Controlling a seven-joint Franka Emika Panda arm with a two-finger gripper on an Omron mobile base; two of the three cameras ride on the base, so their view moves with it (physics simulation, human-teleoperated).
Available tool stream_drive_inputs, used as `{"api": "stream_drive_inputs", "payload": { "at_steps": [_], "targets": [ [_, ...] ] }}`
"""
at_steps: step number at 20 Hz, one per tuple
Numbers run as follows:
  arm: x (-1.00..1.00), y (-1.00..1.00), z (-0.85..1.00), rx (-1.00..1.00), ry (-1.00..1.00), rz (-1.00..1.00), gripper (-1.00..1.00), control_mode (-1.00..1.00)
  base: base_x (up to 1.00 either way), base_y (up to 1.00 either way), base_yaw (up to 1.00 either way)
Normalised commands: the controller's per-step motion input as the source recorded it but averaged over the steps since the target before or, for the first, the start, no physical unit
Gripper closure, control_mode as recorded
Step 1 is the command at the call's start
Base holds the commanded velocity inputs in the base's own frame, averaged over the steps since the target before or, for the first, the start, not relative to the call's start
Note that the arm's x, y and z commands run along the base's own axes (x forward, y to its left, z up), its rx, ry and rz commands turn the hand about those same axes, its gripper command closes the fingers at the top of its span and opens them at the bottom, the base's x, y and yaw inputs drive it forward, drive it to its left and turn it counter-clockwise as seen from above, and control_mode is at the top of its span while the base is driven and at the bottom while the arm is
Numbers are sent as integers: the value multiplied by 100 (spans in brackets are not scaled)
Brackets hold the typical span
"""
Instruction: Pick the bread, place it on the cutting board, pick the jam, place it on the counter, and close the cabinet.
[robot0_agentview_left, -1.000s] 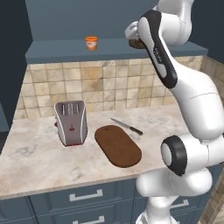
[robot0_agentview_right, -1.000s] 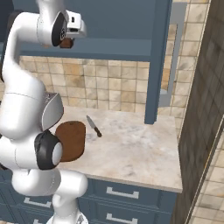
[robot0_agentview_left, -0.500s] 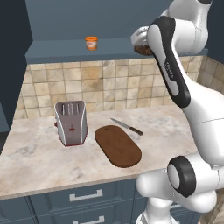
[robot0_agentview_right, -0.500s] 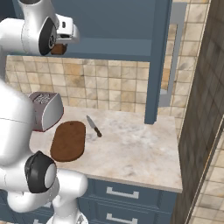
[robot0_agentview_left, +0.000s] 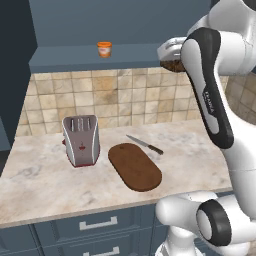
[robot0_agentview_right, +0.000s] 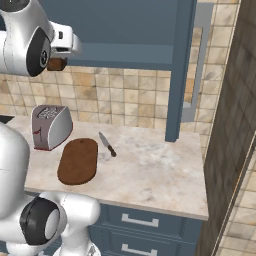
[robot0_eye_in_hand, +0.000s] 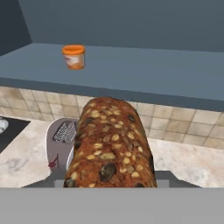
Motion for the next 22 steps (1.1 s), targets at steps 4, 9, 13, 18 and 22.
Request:
{"api": "stream_drive_inputs", "payload": {
  "at_steps": [4,9,13,18,22],
  "targets": [
    [-58,0,0,0,0,0,100,-100,0,0,0],
    [-44,0,-12,0,0,0,100,-100,0,0,0],
    [-34,0,-20,0,0,0,100,-100,0,0,0],
    [-30,0,-29,0,0,0,100,-100,0,0,0],
    [-25,0,-31,0,0,0,100,-100,0,0,0]
  ]
}}
